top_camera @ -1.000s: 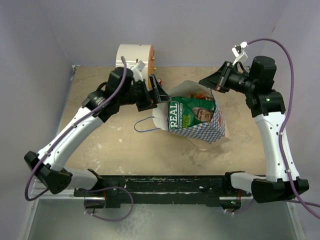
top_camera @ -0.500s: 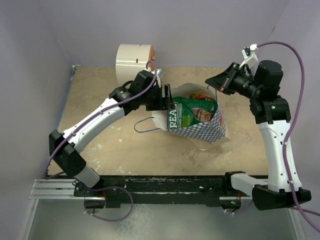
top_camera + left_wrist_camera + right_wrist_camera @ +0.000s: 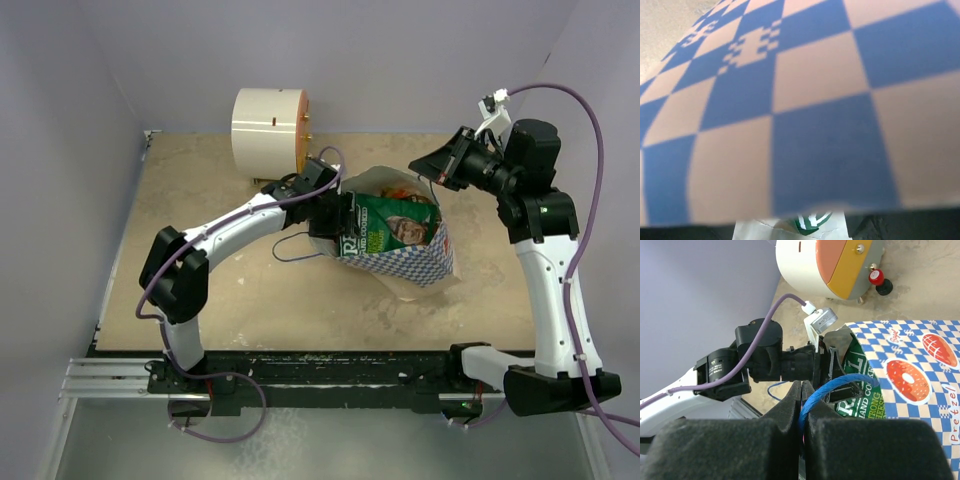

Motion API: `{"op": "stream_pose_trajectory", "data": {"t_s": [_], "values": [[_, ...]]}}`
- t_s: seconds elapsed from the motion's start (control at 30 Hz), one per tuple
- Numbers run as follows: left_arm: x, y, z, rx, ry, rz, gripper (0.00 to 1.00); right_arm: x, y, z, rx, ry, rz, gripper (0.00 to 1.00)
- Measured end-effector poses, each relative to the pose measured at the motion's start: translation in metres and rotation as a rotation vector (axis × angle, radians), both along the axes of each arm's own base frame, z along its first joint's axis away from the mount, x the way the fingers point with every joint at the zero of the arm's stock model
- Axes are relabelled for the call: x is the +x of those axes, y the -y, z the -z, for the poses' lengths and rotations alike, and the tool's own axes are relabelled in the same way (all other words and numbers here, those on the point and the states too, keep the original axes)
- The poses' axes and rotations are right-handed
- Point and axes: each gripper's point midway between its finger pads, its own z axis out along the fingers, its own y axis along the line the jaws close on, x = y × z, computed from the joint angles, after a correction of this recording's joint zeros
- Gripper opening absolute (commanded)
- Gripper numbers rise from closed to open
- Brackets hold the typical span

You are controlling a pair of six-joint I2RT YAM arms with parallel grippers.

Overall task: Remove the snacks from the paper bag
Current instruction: Take out the snack from the paper bag.

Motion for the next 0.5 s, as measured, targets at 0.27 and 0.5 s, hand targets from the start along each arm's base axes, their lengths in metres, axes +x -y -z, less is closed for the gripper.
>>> {"op": "stream_pose_trajectory", "data": {"t_s": [0.27, 0.5], "values": [[-0.001, 0.020, -0.008, -0.100, -0.018, 0.029, 0.40, 0.000, 0.001, 0.001, -0.013, 0.008, -0.004, 0.00], [0.000, 0.030, -0.019, -0.147, -0.020, 0.046, 0.21, -0.001, 0.004, 0.008, -0.044, -0.001, 0.004, 0.00]]}}
